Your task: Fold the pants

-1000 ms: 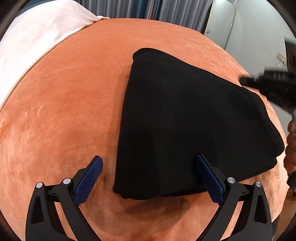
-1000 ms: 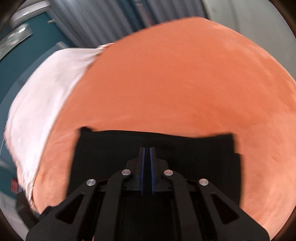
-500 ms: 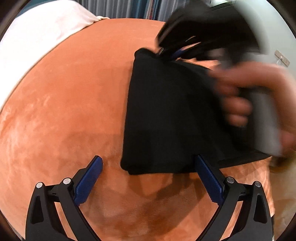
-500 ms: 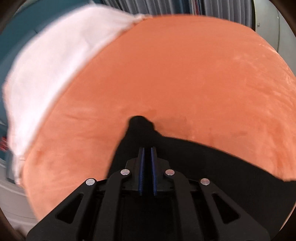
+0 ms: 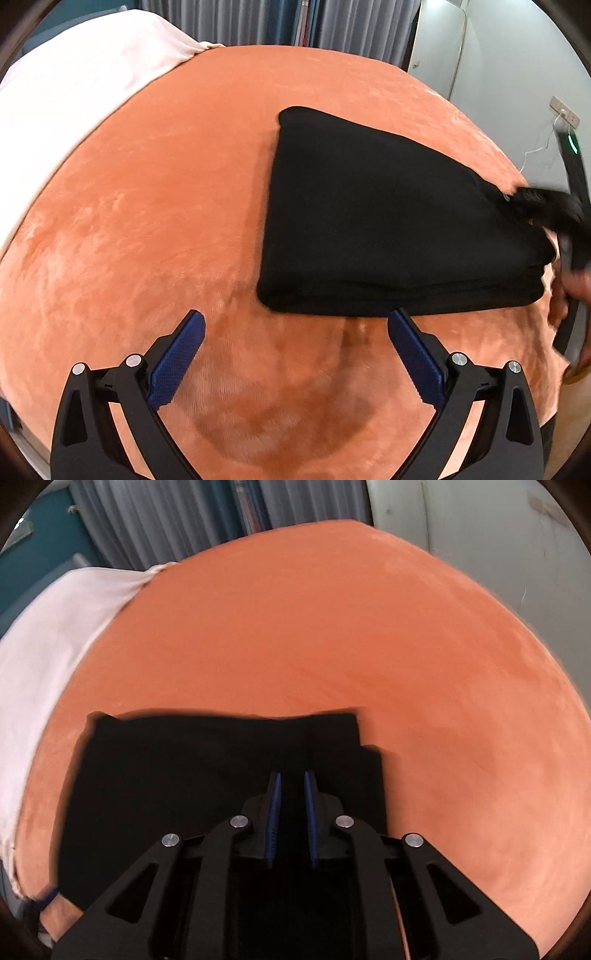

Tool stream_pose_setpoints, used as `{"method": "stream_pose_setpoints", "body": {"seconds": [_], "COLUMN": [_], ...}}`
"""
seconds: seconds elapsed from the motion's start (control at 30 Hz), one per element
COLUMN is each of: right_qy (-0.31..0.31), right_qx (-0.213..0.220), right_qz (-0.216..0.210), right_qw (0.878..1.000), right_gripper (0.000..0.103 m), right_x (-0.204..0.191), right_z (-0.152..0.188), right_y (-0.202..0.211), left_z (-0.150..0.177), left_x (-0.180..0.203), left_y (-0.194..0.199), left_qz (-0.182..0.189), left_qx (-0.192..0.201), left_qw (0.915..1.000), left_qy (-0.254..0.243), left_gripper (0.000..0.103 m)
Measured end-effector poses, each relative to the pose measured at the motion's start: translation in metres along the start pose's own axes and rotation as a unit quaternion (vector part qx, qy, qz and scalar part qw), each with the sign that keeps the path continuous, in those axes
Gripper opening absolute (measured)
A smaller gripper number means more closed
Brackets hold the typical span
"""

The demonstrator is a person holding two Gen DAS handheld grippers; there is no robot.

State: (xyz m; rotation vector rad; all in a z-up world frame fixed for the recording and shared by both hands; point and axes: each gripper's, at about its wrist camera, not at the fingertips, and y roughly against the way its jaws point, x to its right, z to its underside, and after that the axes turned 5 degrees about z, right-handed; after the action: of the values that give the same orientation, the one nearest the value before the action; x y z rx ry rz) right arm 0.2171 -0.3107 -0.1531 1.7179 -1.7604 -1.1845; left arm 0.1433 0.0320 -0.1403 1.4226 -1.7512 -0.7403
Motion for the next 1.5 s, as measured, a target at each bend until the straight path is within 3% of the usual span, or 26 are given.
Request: {"method": "stream_pose_setpoints", "body": {"seconds": [0.03,0.07,0.13,0.23,0.4,0.6,0.7,0.83,1.03,1.17,1.3,1.4,1.5], "right_qy": [-0.012,-0.014,0.002,0.017,0.028,0.043,0.038,0.028,-0.023,0.005,0.030,0.031,0.006], "right_qx": [0.008,0.025,0.057,0.057,0.036,0.014,0.019,0.020,-0.027,-0.017,0.024,-0.009,0.007], "right_qz": [0.012,0.030,0.014,0.007,-0.013,-0.028,-0.037,-0.059,-0.115,-0.107,-0.100,-0.052,-0.080], "right_qw": [1.000,0.999,0.998,0.998,0.999,0.999,0.998,0.998,0.993,0.994,0.994,0.998,0.997], "right_gripper": [0.006,0.013,0.014,0.055,0.055,0.055,0.043,0.043,0.048,0.028,0.026,0.028,0.032], "right_x": [0.005,0.008,0.007,0.004,0.023,0.026,0.024,0.029,0.047,0.036,0.029,0.041,0.048], "right_z": [0.002,0.007,0.023,0.052,0.078,0.073,0.071,0.066,0.065,0.066,0.076,0.087,0.095], "right_y": [0.014,0.033,0.064,0.079,0.090,0.069,0.068,0.077,0.053,0.063,0.105,0.072,0.079], "left_z": [0.002,0.003,0.010,0.017,0.023,0.025,0.025,0.023,0.022,0.022,0.021,0.021,0.022], "left_x": [0.004,0.006,0.013,0.015,0.023,0.025,0.027,0.026,0.028,0.032,0.028,0.022,0.013], "left_y": [0.005,0.008,0.019,0.030,0.044,0.058,0.061,0.061,0.062,0.065,0.072,0.066,0.056], "left_qz": [-0.006,-0.013,-0.031,-0.048,-0.067,-0.082,-0.092,-0.100,-0.100,-0.099,-0.103,-0.106,-0.095], "left_qx": [0.005,0.008,0.015,0.020,0.020,0.025,0.028,0.028,0.027,0.028,0.038,0.029,0.003], "left_qw": [1.0000,0.9999,0.9993,0.9986,0.9976,0.9962,0.9952,0.9943,0.9944,0.9943,0.9936,0.9937,0.9954], "left_qy": [-0.002,-0.006,-0.012,-0.012,-0.004,-0.012,-0.019,-0.022,-0.019,-0.026,-0.028,-0.019,-0.002], "left_gripper": [0.098,0.098,0.098,0.098,0.098,0.098,0.098,0.098,0.098,0.098,0.098,0.098,0.098]}}
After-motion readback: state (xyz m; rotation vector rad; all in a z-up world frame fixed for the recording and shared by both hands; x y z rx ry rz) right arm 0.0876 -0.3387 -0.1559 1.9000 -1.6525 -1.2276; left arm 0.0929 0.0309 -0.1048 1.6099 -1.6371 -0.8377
